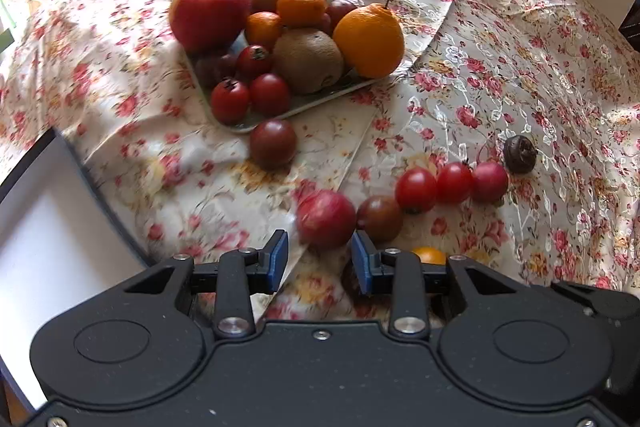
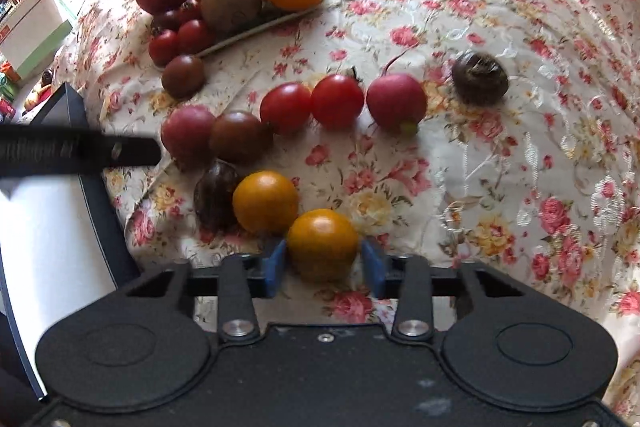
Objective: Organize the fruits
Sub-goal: 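Reach the left tool to a red radish while the right tool reaches a yellow tomato, then grasp the red radish with the left tool while the right tool grasps the yellow tomato, then release the radish into the box with the left tool while the right tool releases the yellow tomato, then reach the left tool to a dark red tomato while the right tool reaches the passion fruit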
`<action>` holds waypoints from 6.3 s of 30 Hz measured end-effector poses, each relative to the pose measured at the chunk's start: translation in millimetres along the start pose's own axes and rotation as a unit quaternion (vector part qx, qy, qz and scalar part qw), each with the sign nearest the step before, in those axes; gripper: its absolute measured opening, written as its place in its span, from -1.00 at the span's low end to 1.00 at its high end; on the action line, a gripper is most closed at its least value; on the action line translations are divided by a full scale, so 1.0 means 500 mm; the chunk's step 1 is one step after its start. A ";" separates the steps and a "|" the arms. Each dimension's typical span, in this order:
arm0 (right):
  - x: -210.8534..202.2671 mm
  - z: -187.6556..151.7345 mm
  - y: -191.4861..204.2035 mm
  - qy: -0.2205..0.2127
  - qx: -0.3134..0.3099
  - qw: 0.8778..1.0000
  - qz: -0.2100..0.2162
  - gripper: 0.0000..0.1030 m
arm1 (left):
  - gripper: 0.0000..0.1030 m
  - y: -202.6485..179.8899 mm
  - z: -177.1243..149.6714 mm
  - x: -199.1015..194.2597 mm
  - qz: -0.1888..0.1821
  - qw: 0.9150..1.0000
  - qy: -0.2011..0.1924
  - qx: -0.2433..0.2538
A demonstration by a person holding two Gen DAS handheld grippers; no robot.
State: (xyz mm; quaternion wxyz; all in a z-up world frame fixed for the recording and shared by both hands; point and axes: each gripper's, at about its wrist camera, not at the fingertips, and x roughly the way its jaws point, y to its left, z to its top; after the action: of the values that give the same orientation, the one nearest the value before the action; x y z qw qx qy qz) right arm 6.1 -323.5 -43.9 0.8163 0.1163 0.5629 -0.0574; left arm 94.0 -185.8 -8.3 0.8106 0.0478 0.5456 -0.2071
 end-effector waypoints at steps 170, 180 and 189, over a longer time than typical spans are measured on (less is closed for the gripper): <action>0.001 0.172 -0.210 -0.062 0.218 0.971 -0.079 0.02 | -0.06 0.136 0.028 -0.091 -0.003 0.999 -0.030 -0.043; 0.050 0.171 -0.179 -0.068 0.155 0.979 -0.111 0.12 | -0.06 0.029 0.097 0.033 0.008 0.999 -0.003 -0.031; 0.048 0.162 -0.181 -0.079 0.141 0.982 -0.101 0.15 | -0.06 0.030 0.122 0.097 0.050 0.997 0.007 -0.062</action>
State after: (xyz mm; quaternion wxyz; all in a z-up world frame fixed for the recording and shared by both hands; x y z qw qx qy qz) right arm 67.9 -430.9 -50.3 0.8235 0.1673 0.4921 -0.2275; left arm 167.8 -204.2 -29.9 0.8173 0.0257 0.5603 -0.1319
